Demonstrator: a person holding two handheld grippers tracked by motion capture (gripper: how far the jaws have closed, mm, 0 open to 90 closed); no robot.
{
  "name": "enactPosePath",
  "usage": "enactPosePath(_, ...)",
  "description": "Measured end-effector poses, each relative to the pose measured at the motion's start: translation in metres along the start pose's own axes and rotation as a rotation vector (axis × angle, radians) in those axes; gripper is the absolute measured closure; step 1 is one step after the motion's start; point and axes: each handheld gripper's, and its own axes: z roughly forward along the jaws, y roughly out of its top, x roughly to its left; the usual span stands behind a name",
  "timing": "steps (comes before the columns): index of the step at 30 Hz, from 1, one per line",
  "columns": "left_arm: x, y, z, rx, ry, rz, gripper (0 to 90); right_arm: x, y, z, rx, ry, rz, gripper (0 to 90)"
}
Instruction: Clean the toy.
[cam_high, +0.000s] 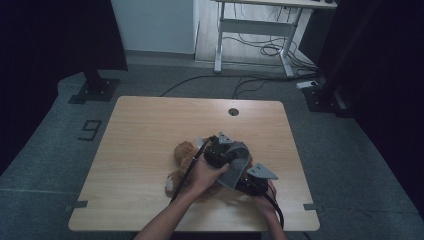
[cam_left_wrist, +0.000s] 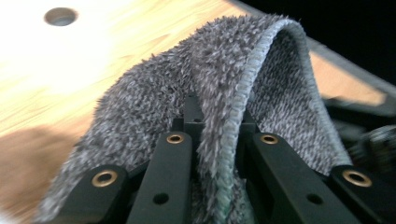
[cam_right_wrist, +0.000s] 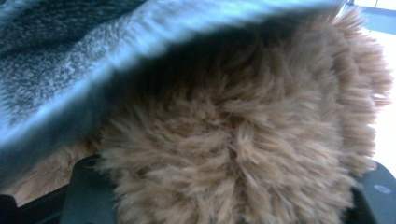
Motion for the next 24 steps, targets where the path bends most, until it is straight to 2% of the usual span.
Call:
enactPosePath(1,0.011,-0.006,-0.006,0.011,0.017,-0.015,82.0,0.000,0.000,0.000,0.000,0.001,0.000,33.9)
enactPosePath(2,0.016,-0.010,-0.009,0.010,0.023,-0.022,82.1,0.000,0.000,0.000,0.000,0.002,0.000,33.9)
enactPosePath(3,0.016,-0.010,-0.009,0.010,0.023,-0.022,82.1,0.000,0.000,0.000,0.000,0.003,0.000,33.8)
enactPosePath(6,0.030,-0.018,-0.024,-0.019,0.034,-0.043,82.1,0.001,0.000,0.000,-0.001,0.003,-0.002,33.6)
enactPosePath(8,0.037,-0.021,-0.034,-0.032,0.064,-0.039,82.1,0.000,0.000,0.000,-0.001,0.005,0.000,33.6)
enactPosePath(9,0.045,-0.025,-0.043,-0.037,0.092,-0.045,82.1,0.000,0.000,0.000,-0.002,0.004,0.000,33.6)
enactPosePath(10,0.045,-0.025,-0.043,-0.037,0.092,-0.045,82.1,0.000,0.000,0.000,-0.002,0.004,0.000,33.6)
enactPosePath(12,0.055,-0.030,-0.050,-0.040,0.110,-0.062,82.2,0.000,0.000,0.000,-0.001,0.004,0.002,33.6)
enactPosePath(13,0.065,-0.036,-0.057,-0.037,0.130,-0.080,82.2,0.000,0.000,0.000,-0.001,0.004,0.003,33.6)
enactPosePath(14,0.065,-0.036,-0.057,-0.037,0.130,-0.080,82.3,0.000,0.000,0.000,-0.001,0.004,0.003,33.6)
enactPosePath(16,0.081,-0.049,-0.064,-0.030,0.147,-0.116,82.3,0.000,0.000,0.000,-0.001,0.004,0.003,33.5)
enactPosePath(17,0.081,-0.049,-0.064,-0.030,0.147,-0.116,82.3,0.000,0.000,0.000,-0.001,0.004,0.003,33.5)
enactPosePath(20,0.094,-0.064,-0.068,-0.004,0.167,-0.143,82.3,0.000,0.000,0.000,-0.003,0.004,0.008,33.5)
enactPosePath(23,0.107,-0.087,-0.073,-0.012,0.161,-0.178,82.3,0.000,0.000,0.000,-0.004,0.004,0.008,33.5)
enactPosePath(24,0.107,-0.087,-0.073,-0.012,0.161,-0.178,82.3,0.000,0.000,0.000,-0.004,0.004,0.008,33.5)
